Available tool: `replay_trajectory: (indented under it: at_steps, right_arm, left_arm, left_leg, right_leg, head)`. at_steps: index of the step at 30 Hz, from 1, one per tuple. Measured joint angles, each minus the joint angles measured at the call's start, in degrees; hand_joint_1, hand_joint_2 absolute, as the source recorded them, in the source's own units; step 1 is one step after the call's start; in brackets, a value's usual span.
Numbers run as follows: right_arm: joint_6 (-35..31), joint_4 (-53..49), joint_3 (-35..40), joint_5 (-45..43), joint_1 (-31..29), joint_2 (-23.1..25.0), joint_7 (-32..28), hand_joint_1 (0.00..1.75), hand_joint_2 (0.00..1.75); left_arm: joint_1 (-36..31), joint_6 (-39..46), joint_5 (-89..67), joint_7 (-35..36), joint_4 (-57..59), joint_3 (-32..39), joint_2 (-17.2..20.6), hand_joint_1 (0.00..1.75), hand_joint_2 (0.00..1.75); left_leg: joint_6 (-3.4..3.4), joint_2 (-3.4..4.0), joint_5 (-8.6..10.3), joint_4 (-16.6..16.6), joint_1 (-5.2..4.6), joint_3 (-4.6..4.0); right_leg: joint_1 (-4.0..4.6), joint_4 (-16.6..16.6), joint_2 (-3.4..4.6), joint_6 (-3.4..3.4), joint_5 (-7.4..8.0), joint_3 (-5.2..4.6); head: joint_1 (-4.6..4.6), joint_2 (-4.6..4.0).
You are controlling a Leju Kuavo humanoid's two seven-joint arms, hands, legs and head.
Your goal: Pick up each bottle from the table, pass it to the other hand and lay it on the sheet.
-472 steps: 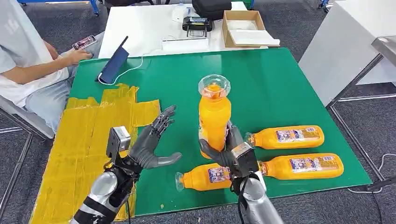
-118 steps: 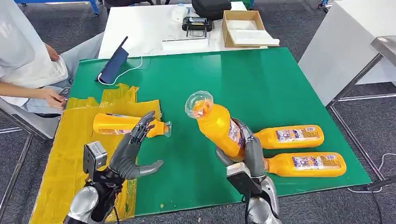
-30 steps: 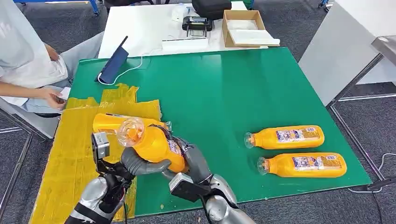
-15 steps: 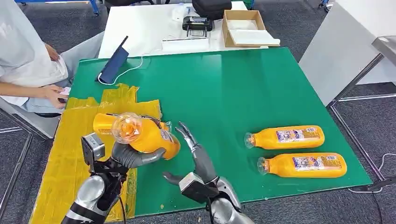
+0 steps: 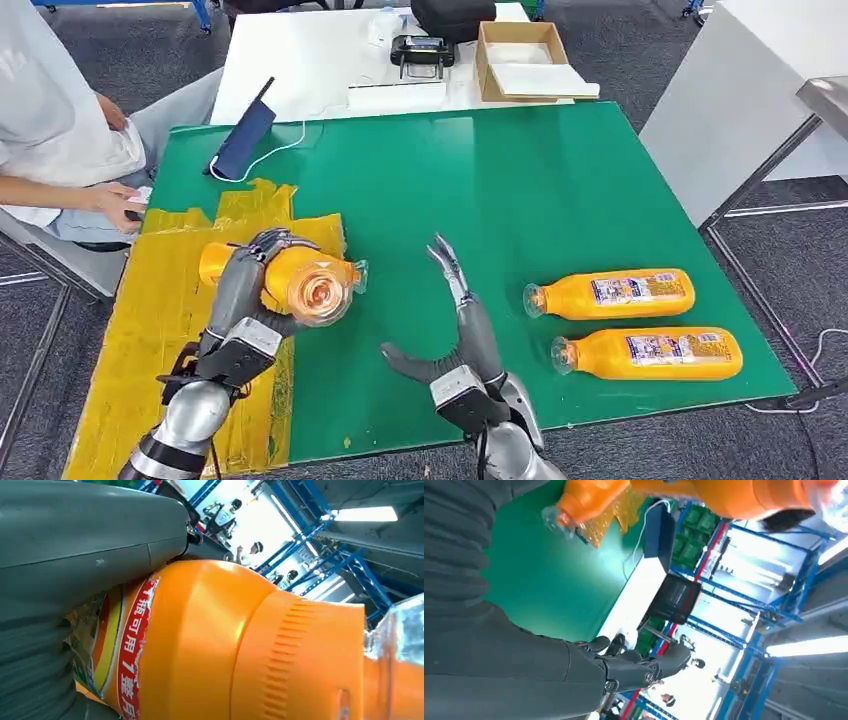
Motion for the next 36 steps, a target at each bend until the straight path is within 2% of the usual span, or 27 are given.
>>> replay_trajectory:
  at_steps: [3,7,13,18,22,30,36]
  right_arm:
    - [0.0,-0.6,-0.3,0.0,0.1,-0.1,0.0,0.0,1.75]
    - [-0.2,-1.5,-0.9,0.2,0.6,-0.1,0.0,0.0,1.75]
    - [-0.2,-3.9,-3.2,1.2,1.7,-0.3,0.4,0.0,1.75]
    - [-0.9,-5.1,-4.9,1.7,2.0,-0.4,0.4,0.0,1.75]
    - [-1.1,-5.7,-5.8,1.8,2.0,-0.6,0.5,0.0,1.75]
    - [-1.1,-6.1,-5.8,2.2,1.8,-0.6,1.4,0.0,1.75]
    - [-1.1,-6.1,-5.8,2.2,1.8,-0.7,1.4,0.0,1.75]
  left_arm:
    - [0.0,0.5,-1.1,0.3,0.0,-0.1,0.2,1.75,1.75]
    - [-1.3,2.0,-17.3,6.6,0.2,-1.6,1.9,1.75,1.75]
    - [-6.8,-9.2,-30.8,14.1,4.7,-7.0,8.0,1.75,1.75]
    - [-14.2,-18.2,-31.8,14.2,11.4,-14.9,15.2,1.75,1.75]
    - [-19.1,-22.1,-31.6,15.6,14.5,-20.3,20.2,1.75,1.75]
    - [-22.5,-24.3,-31.9,19.3,19.3,-26.3,24.8,1.75,1.75]
    - [-22.6,-24.0,-31.5,20.2,21.4,-27.7,26.3,1.75,1.75]
  left_leg:
    - [0.0,0.01,0.0,0.0,0.0,0.0]
    - [0.0,-0.01,0.0,0.0,0.0,0.0]
    - [-0.01,0.01,0.03,0.0,0.02,0.01]
    - [-0.02,0.07,0.08,0.0,0.04,0.01]
    - [-0.02,0.14,0.07,0.0,0.03,0.01]
    - [-0.02,0.13,0.07,0.0,0.05,0.0]
    - [-0.03,0.09,0.07,0.0,0.05,-0.01]
  right_leg:
    - [0.0,0.0,0.0,0.0,0.0,0.0]
    - [0.0,0.0,0.0,0.0,0.0,-0.03]
    - [0.01,0.0,0.0,0.0,0.01,-0.03]
    - [0.03,0.0,0.01,-0.13,0.11,-0.04]
    - [0.03,0.0,0.01,-0.14,0.11,-0.05]
    - [0.04,0.0,0.02,-0.15,0.1,-0.06]
    - [0.04,0.0,0.01,-0.16,0.09,-0.06]
  head:
    - [0.0,0.0]
    - [0.0,0.0]
    - [0.02,0.0]
    - [0.0,0.0]
    - [0.0,0.0]
    - [0.02,0.0]
    - [0.0,0.0]
